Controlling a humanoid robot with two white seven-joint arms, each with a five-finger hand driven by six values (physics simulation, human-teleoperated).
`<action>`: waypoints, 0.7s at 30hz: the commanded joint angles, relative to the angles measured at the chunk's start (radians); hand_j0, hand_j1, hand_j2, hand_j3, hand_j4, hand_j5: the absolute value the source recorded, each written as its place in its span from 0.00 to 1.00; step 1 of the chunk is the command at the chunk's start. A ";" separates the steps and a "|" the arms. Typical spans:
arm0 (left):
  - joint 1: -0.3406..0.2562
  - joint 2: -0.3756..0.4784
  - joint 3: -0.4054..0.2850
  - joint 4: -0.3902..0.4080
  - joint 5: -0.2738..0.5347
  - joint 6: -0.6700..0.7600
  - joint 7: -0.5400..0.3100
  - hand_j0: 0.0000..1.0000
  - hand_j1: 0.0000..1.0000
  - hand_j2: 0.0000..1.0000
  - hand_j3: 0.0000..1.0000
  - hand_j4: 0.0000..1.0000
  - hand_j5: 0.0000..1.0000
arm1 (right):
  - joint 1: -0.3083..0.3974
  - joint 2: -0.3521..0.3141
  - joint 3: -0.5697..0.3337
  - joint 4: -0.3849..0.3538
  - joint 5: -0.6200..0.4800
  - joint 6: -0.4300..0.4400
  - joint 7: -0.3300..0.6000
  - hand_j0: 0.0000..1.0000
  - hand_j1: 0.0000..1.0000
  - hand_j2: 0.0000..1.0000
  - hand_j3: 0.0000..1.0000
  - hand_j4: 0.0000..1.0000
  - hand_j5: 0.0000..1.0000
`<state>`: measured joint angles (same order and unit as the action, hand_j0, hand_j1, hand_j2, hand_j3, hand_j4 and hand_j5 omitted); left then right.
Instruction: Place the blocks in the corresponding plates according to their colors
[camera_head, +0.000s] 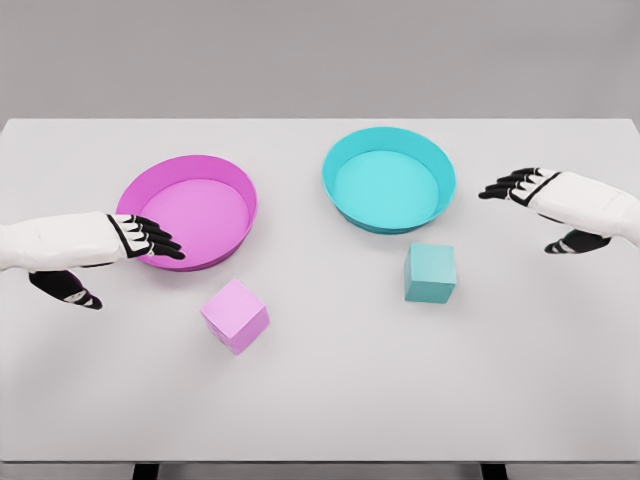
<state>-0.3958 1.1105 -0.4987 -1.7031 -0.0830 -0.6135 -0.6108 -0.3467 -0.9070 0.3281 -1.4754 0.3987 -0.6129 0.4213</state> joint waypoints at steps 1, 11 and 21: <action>0.000 0.003 0.000 -0.001 0.006 0.003 0.000 1.00 1.00 1.00 1.00 1.00 1.00 | 0.000 -0.001 0.000 0.000 0.009 0.002 0.007 1.00 1.00 1.00 1.00 1.00 1.00; -0.002 -0.043 -0.001 -0.047 0.011 0.003 0.003 1.00 1.00 1.00 1.00 1.00 1.00 | -0.139 -0.127 0.141 -0.002 -0.001 0.002 -0.004 1.00 1.00 1.00 1.00 1.00 1.00; -0.044 -0.210 -0.086 -0.058 0.009 0.003 0.000 1.00 1.00 1.00 1.00 1.00 1.00 | -0.827 -0.205 1.085 -0.023 -0.023 0.002 -0.065 1.00 1.00 1.00 1.00 1.00 1.00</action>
<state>-0.4494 0.9353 -0.5598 -1.7599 -0.0793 -0.6132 -0.6108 -1.1870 -1.1150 1.2369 -1.4923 0.3838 -0.6112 0.3738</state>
